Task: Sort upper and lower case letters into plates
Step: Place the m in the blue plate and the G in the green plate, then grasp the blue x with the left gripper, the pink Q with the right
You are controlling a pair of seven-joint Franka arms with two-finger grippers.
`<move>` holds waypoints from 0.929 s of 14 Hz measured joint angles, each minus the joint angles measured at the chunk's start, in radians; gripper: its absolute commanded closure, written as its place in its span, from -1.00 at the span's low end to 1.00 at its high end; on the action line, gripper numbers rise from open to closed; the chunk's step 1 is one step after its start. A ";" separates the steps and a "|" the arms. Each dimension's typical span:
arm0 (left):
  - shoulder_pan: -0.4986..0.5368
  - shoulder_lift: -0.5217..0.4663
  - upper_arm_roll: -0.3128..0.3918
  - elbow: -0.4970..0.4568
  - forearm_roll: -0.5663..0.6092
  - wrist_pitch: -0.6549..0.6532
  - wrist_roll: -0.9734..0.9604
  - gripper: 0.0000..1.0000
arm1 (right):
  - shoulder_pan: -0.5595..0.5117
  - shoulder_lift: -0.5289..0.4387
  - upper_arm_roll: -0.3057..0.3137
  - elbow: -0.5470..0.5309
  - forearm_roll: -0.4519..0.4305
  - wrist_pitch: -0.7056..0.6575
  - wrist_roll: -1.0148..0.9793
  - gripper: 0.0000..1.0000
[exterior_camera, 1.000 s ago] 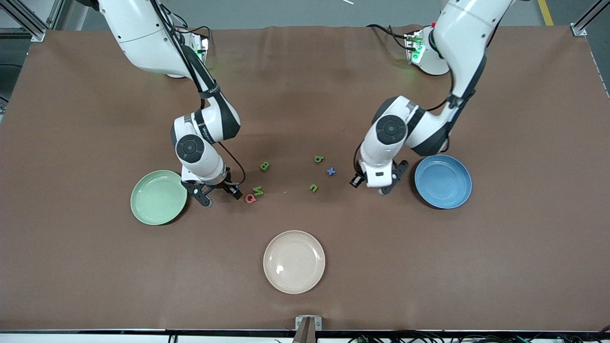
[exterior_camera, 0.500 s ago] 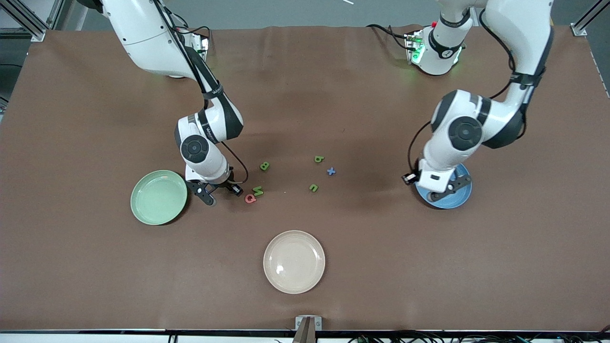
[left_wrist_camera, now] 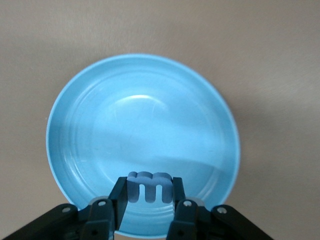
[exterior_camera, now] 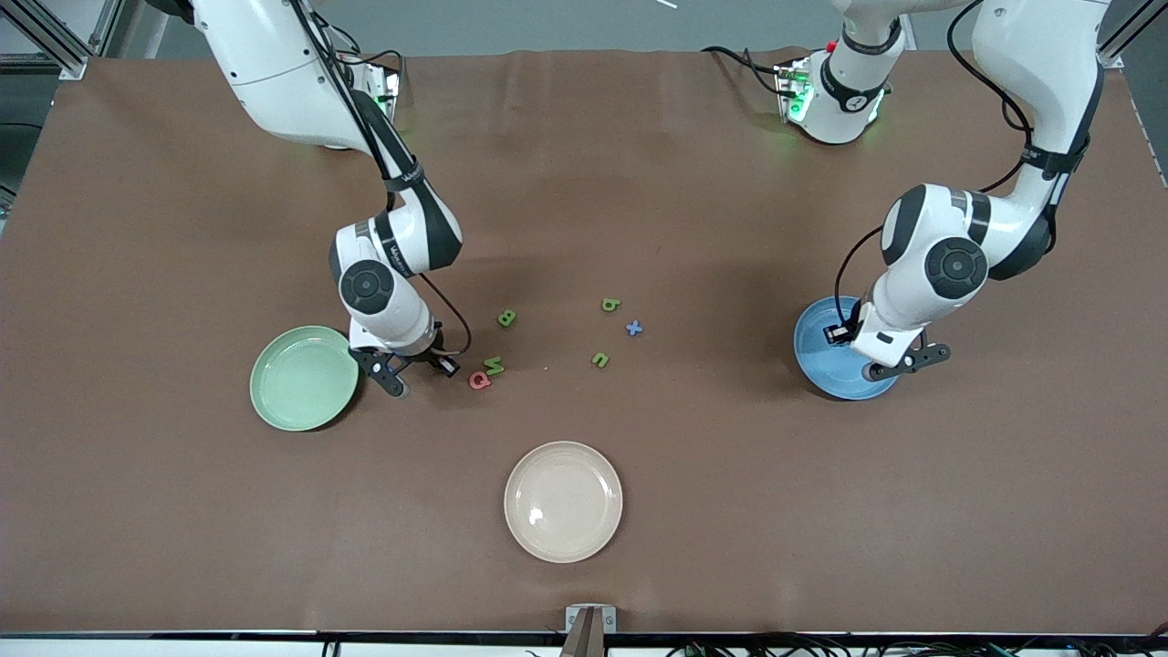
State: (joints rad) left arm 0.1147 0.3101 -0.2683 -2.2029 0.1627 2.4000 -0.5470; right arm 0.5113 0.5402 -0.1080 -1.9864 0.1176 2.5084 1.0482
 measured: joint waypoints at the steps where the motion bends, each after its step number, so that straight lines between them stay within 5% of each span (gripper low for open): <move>1: 0.009 0.003 0.000 -0.023 0.002 0.023 0.004 0.59 | -0.025 -0.020 -0.005 0.008 0.000 -0.048 -0.048 0.99; 6: 0.017 0.018 -0.001 -0.085 0.002 0.082 0.010 0.55 | -0.262 -0.182 -0.014 0.012 0.000 -0.267 -0.440 0.99; 11: 0.017 0.042 -0.002 -0.091 0.002 0.093 0.010 0.51 | -0.403 -0.197 -0.013 -0.100 0.000 -0.180 -0.685 0.98; 12: 0.017 0.046 -0.002 -0.091 0.002 0.093 0.010 0.42 | -0.410 -0.192 -0.013 -0.133 0.000 -0.133 -0.703 0.97; 13: 0.017 0.048 -0.002 -0.091 0.002 0.093 0.010 0.02 | -0.416 -0.186 -0.012 -0.159 0.000 -0.094 -0.716 0.97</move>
State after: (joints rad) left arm 0.1318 0.3583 -0.2702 -2.2935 0.1646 2.4933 -0.5373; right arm 0.0956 0.3539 -0.1201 -2.1453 0.1179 2.4140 0.3325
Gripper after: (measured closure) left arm 0.599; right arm 0.661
